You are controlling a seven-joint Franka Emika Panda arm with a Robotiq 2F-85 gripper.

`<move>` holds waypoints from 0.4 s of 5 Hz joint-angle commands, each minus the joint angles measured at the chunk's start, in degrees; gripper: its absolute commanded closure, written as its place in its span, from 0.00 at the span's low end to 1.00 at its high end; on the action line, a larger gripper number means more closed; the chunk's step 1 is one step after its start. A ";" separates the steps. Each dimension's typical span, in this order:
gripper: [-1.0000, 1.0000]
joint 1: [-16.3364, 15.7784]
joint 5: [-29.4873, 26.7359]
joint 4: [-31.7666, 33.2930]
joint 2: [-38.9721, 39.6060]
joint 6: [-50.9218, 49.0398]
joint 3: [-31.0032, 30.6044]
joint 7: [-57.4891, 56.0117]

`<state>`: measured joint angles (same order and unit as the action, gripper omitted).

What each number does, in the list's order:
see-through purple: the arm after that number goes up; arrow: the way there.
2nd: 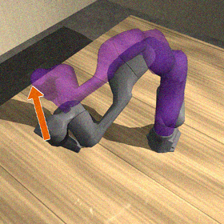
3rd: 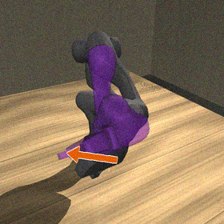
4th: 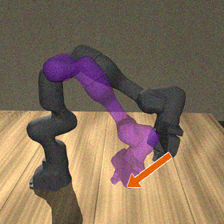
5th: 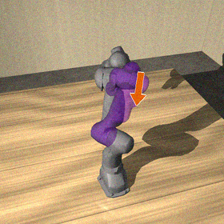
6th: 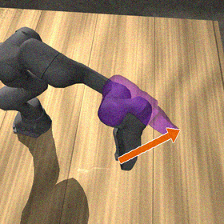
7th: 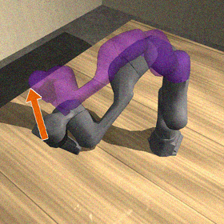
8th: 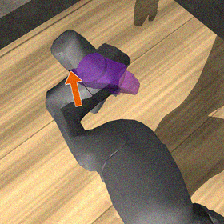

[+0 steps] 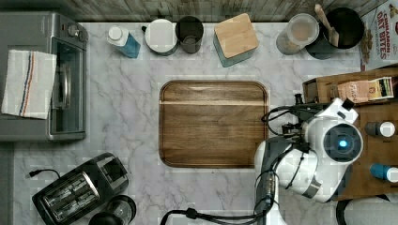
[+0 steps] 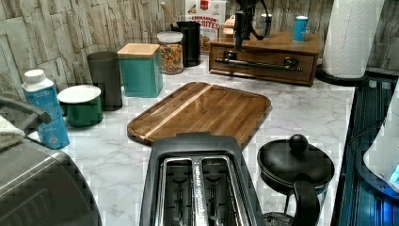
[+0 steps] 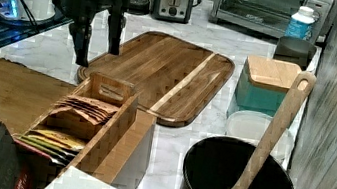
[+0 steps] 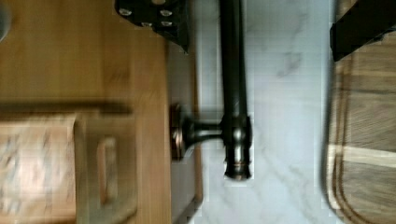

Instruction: Open the drawer.

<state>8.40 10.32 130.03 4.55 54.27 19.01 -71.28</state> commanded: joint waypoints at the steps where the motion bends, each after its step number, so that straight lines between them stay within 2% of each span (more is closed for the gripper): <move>1: 0.00 1.36 -1.30 3.00 1.92 6.87 0.90 0.73; 2: 0.00 1.89 -5.62 4.48 4.48 10.38 0.78 -1.38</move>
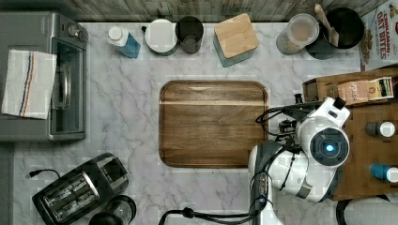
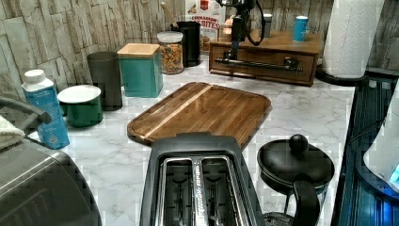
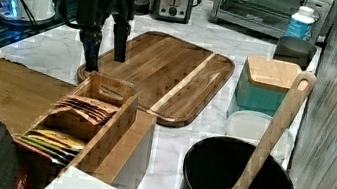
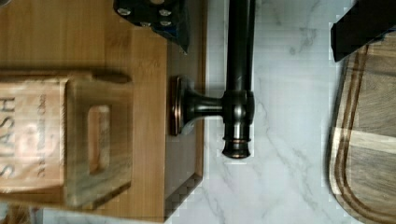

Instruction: Open the drawer.

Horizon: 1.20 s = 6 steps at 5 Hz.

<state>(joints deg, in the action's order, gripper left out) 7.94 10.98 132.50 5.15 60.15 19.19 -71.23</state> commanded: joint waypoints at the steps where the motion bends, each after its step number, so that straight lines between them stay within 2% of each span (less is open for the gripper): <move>1: 0.00 -2.34 -11.58 3.24 6.89 7.70 4.97 -4.31; 2: 0.00 0.62 -15.98 2.58 8.90 7.90 1.98 -8.70; 3: 0.00 4.09 -17.36 2.77 9.59 10.41 -1.01 -12.51; 4: 0.00 6.12 -17.81 0.58 8.58 4.50 -3.18 -18.28; 5: 0.00 7.26 -19.28 -8.58 10.06 -18.17 -5.13 -19.58; 6: 0.00 7.65 -25.25 -6.66 10.75 -18.20 -8.01 -23.70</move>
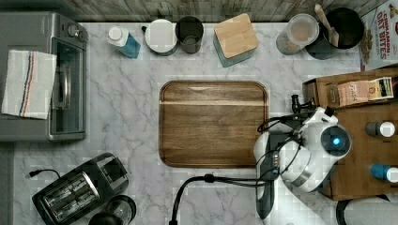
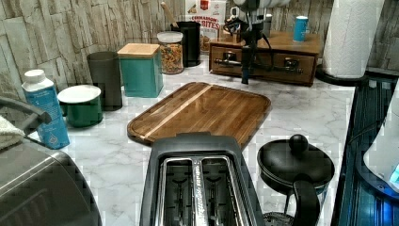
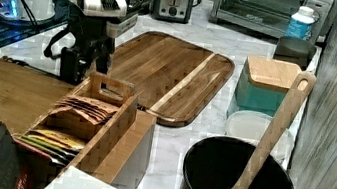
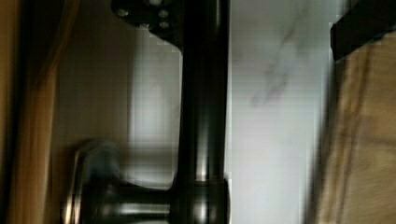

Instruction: Open the drawer.

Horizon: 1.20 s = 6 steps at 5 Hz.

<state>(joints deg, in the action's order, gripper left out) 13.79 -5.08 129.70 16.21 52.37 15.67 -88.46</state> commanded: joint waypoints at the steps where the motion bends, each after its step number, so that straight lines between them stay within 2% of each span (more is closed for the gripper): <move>1: 0.00 -1.90 -12.37 3.80 -2.68 -0.07 -5.39 -4.35; 2: 0.00 -5.73 -12.05 10.00 -4.84 7.40 -7.57 0.55; 3: 0.00 -11.78 -9.38 14.36 -7.73 9.20 -8.92 8.64; 4: 0.00 -14.32 -11.45 14.34 -8.95 4.87 -11.95 9.39; 6: 0.00 -17.28 -12.56 16.84 -10.76 7.28 -17.89 17.22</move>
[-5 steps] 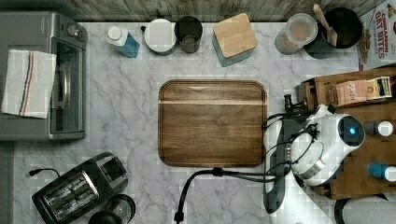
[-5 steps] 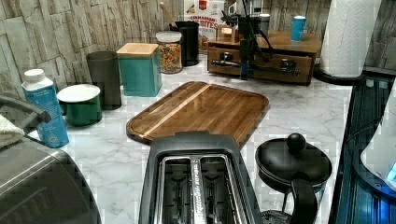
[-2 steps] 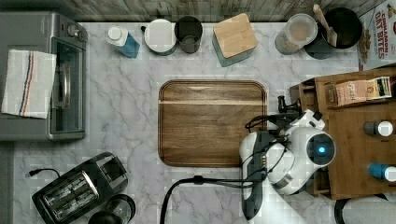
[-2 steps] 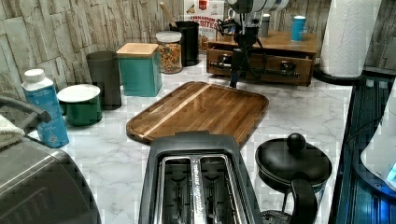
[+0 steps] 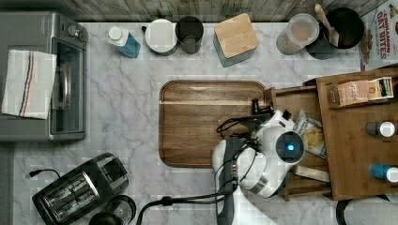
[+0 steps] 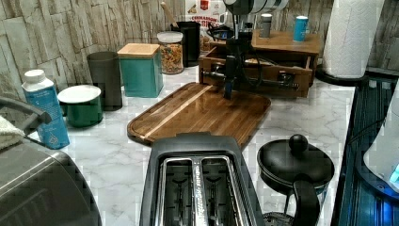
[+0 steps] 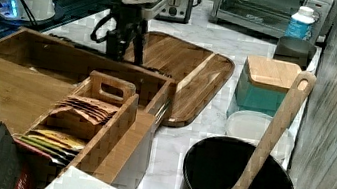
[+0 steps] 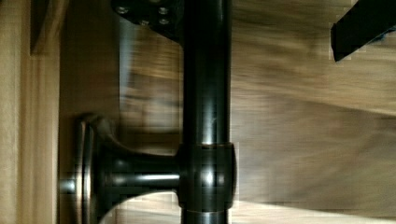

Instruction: Open the drawer.

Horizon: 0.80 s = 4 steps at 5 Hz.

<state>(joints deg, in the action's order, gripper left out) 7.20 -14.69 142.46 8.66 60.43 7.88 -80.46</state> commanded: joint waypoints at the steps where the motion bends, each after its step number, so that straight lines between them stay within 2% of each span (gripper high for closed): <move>1: 0.00 -11.03 -0.04 4.36 -4.25 -0.53 -12.02 14.67; 2: 0.00 -10.38 -1.88 3.36 -5.23 -3.35 -14.42 15.58; 3: 0.00 -11.25 -1.97 3.36 -5.24 -3.38 -13.56 15.52; 4: 0.00 -10.31 -1.88 3.36 -5.23 -3.35 -14.49 15.56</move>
<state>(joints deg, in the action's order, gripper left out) 5.76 -14.49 144.81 6.91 61.66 2.88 -66.42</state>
